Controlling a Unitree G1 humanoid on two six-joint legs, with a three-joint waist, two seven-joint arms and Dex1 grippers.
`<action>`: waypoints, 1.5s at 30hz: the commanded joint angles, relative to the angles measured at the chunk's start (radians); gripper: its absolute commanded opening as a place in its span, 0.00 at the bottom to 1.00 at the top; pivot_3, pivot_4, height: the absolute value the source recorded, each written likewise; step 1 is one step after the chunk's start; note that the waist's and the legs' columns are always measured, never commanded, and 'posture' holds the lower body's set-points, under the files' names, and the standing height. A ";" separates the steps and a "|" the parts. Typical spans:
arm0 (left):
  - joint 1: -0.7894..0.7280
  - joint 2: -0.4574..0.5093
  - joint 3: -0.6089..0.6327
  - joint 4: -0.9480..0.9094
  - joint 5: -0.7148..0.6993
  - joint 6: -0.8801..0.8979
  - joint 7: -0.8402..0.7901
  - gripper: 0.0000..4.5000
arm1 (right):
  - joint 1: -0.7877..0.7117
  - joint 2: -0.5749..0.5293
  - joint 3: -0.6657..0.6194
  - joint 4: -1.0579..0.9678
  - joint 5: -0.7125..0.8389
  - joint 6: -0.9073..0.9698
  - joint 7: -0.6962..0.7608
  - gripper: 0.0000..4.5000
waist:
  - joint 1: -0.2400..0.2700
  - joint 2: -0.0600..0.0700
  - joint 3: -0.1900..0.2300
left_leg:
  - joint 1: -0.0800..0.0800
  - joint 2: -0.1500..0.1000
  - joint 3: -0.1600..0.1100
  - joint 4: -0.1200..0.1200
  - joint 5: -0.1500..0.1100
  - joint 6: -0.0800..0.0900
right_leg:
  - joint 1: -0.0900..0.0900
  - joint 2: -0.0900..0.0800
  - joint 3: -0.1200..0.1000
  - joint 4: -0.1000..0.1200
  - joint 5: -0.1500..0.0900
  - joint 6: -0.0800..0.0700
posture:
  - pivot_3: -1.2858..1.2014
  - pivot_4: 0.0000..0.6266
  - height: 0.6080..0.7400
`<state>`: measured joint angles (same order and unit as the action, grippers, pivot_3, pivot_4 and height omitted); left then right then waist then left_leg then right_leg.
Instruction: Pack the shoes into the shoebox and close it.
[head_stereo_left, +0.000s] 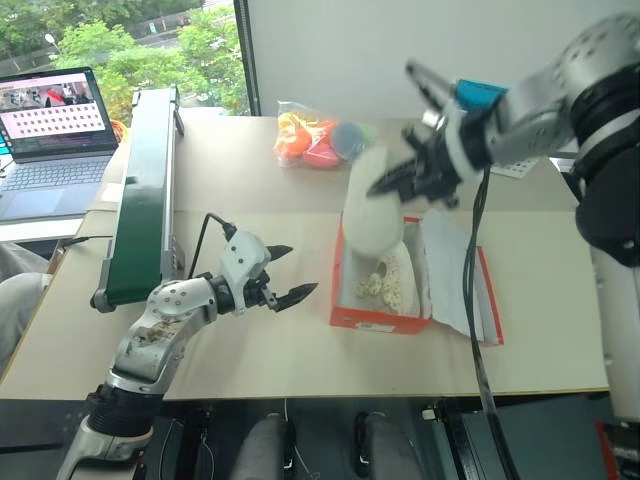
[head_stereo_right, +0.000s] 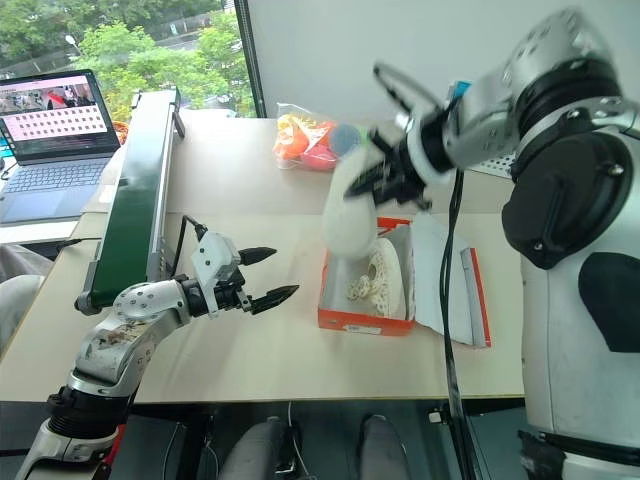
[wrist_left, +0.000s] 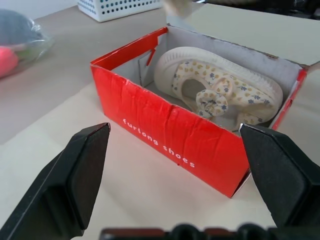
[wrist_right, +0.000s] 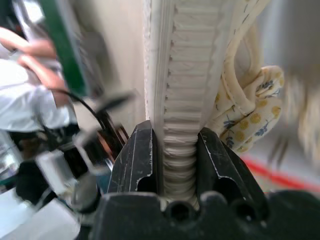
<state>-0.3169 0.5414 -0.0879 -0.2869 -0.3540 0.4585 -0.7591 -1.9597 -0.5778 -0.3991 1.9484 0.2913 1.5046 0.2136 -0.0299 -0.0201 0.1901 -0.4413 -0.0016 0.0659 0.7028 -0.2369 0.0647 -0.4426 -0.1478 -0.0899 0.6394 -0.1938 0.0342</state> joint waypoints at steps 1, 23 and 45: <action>-0.021 0.000 0.009 -0.004 0.011 -0.030 -0.004 0.98 | -0.075 -0.014 -0.009 0.146 -0.037 -0.154 0.039 0.19 | -0.008 0.000 0.000 | 0.000 0.000 0.000 0.000 0.000 0.000 | 0.000 0.000 0.000 0.000 0.000 0.000 | 0.52 0.24 0.76; -0.010 0.003 0.022 -0.051 0.004 0.007 0.017 0.98 | 0.192 0.164 0.006 0.146 -0.146 -0.536 0.135 0.19 | -0.012 0.000 0.000 | 0.001 0.001 -0.002 0.000 0.006 -0.009 | 0.002 0.000 0.000 0.000 0.000 0.001 | 0.52 0.24 0.76; -0.029 -0.002 0.015 -0.048 0.010 0.025 0.029 1.00 | 0.138 0.163 0.105 0.108 -0.258 -0.713 0.270 0.80 | -0.010 -0.001 -0.012 | 0.017 0.000 -0.005 -0.007 0.008 -0.011 | 0.014 0.001 0.000 -0.008 0.000 -0.001 | 0.52 0.24 0.76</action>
<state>-0.3227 0.5411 -0.0829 -0.3149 -0.3422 0.4999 -0.7282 -1.7174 -0.3464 -0.2977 2.0066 0.0414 0.8450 0.4612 -0.0395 -0.0211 0.1781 -0.4252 -0.0013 0.0608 0.6954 -0.2292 0.0536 -0.4284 -0.1469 -0.0901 0.6303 -0.1936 0.0337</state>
